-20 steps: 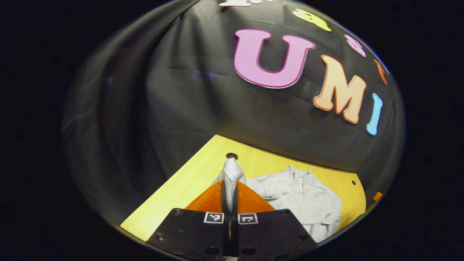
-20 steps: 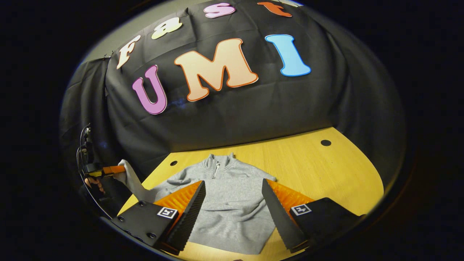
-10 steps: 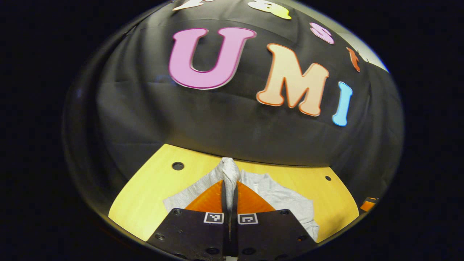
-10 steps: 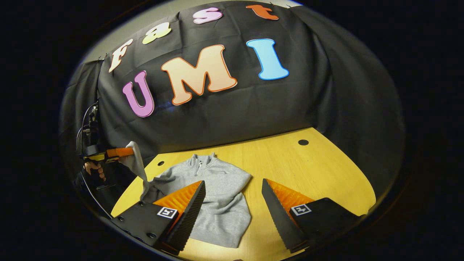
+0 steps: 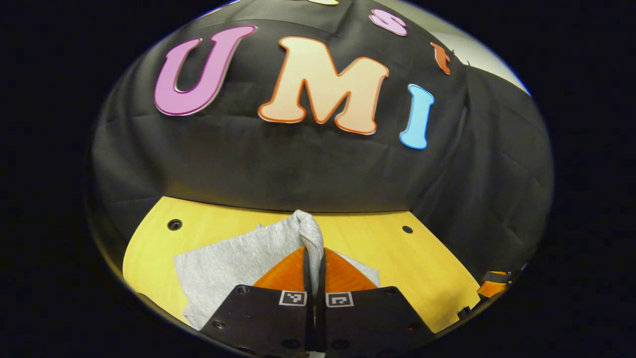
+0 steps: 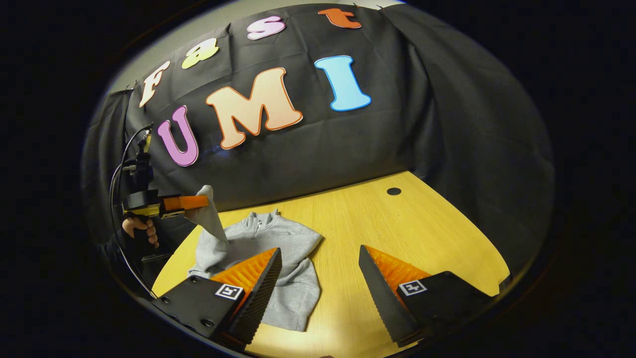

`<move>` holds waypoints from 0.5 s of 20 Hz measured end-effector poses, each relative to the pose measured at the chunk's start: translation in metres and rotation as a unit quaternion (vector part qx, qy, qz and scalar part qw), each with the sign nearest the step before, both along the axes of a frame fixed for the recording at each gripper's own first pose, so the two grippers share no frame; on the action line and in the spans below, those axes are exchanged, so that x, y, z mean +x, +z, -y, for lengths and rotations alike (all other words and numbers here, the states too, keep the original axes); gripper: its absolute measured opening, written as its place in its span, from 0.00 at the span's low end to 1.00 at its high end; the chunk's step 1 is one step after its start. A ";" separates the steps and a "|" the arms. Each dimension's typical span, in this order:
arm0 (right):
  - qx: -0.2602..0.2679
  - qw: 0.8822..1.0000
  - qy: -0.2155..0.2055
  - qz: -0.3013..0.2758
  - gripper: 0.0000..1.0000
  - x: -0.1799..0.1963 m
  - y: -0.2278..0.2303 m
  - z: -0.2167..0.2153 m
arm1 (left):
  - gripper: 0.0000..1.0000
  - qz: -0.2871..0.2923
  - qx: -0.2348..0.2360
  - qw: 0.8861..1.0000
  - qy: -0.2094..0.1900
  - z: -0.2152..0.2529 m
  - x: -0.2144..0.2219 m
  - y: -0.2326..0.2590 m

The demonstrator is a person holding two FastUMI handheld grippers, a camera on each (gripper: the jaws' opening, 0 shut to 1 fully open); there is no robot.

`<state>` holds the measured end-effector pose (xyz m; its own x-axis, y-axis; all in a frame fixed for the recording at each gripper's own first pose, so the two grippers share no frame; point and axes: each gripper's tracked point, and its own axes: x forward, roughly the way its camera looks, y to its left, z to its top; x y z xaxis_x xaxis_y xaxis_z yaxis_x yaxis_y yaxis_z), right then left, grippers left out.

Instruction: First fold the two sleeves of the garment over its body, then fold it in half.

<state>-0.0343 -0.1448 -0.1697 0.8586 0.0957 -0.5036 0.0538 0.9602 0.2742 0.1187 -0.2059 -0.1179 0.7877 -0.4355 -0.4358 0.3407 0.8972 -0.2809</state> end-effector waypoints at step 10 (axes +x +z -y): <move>0.008 1.000 -0.005 -0.012 0.94 -0.022 -0.012 0.017 | 0.00 -0.059 0.086 0.993 -0.063 0.082 -0.031 -0.084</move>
